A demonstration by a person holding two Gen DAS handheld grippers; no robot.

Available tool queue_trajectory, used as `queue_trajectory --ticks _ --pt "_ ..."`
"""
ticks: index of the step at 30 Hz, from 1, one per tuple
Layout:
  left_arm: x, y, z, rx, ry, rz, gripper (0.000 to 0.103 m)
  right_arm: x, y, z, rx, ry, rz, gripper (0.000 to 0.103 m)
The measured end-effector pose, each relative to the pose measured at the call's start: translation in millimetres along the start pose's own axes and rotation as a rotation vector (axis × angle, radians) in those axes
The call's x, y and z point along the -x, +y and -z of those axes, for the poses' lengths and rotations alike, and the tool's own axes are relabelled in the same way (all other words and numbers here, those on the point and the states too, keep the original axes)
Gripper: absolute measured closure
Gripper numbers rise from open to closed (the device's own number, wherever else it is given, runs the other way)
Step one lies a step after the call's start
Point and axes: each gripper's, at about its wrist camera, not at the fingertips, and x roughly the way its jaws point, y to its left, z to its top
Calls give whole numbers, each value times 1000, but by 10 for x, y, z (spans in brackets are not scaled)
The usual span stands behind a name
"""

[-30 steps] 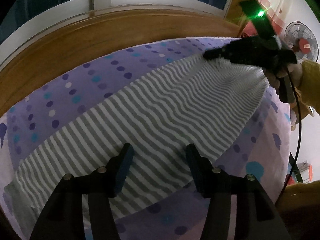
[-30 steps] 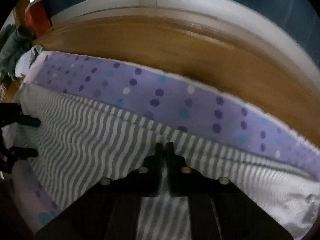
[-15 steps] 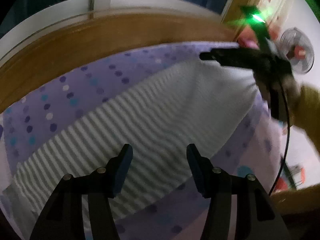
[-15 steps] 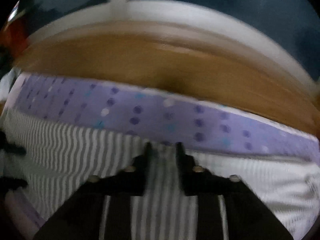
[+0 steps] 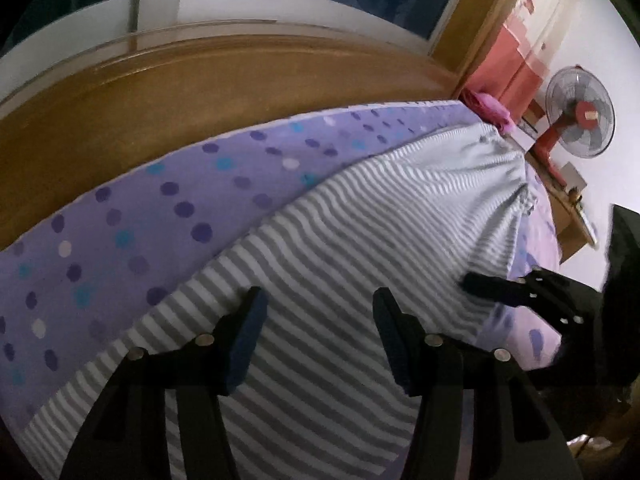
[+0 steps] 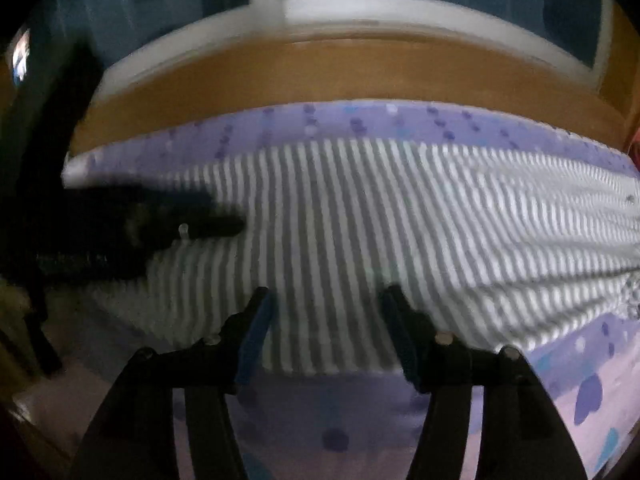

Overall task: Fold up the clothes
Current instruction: 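Press the folded striped garment flat with both open grippers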

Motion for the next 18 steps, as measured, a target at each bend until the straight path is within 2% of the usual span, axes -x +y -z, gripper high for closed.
queue_trajectory --ticks 2,5,7,10,15,18 --pt "-4 -13 19 -18 -6 -10 50 70 19 58 -13 6 17 45" --pt "3 -5 30 -13 -19 -8 50 196 -51 153 -69 16 0 45" --pt "-4 -16 37 -15 -28 -14 50 245 -49 206 -58 30 15 45" --pt "-4 -74 56 -41 -31 -46 50 391 -68 251 -90 43 36 45" --pt "-5 -191 30 -54 4 -118 49 739 -427 387 -212 4 69 45" --pt "21 -227 -4 5 6 -85 49 902 -725 443 -251 -35 121 45"
